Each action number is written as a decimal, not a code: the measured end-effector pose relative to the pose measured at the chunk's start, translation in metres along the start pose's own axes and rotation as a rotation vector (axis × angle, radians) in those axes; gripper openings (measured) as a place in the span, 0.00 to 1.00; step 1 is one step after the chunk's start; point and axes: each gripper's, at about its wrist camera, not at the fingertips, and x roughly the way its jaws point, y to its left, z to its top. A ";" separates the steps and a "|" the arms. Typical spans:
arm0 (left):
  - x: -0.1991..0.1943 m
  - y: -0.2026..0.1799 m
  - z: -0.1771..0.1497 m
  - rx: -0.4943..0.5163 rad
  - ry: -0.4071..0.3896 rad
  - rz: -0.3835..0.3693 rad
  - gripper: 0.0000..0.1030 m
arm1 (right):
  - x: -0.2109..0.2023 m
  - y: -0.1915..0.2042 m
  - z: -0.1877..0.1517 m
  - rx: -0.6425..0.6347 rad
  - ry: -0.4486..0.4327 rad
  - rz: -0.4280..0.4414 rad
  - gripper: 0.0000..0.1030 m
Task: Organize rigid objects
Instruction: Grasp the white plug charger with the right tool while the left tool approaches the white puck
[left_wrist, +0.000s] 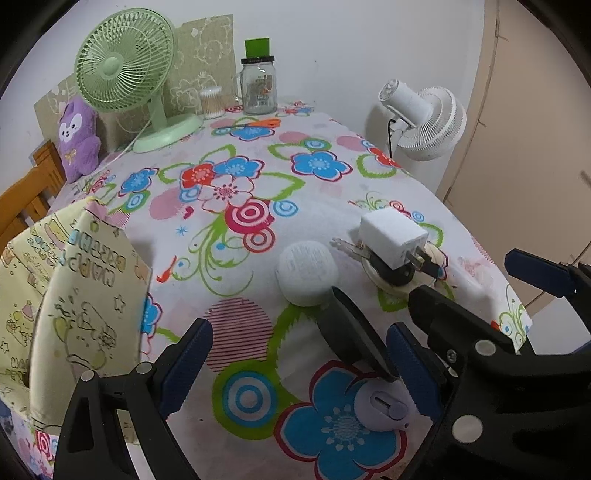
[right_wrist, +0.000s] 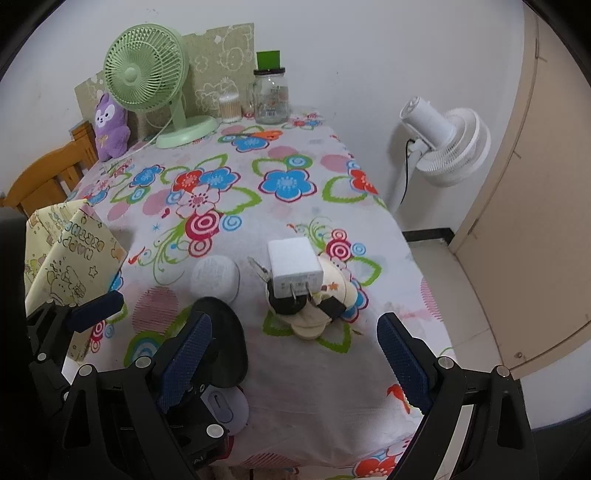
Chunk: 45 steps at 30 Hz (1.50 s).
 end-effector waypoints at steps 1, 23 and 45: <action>0.001 -0.001 -0.001 0.003 0.004 0.000 0.93 | 0.003 -0.001 -0.001 0.002 0.006 0.002 0.90; 0.027 -0.026 0.003 0.098 0.042 -0.061 0.18 | 0.048 -0.014 -0.002 0.040 0.089 -0.011 0.91; 0.047 -0.008 0.029 0.061 0.048 -0.047 0.16 | 0.083 -0.005 0.031 0.041 0.076 0.019 0.44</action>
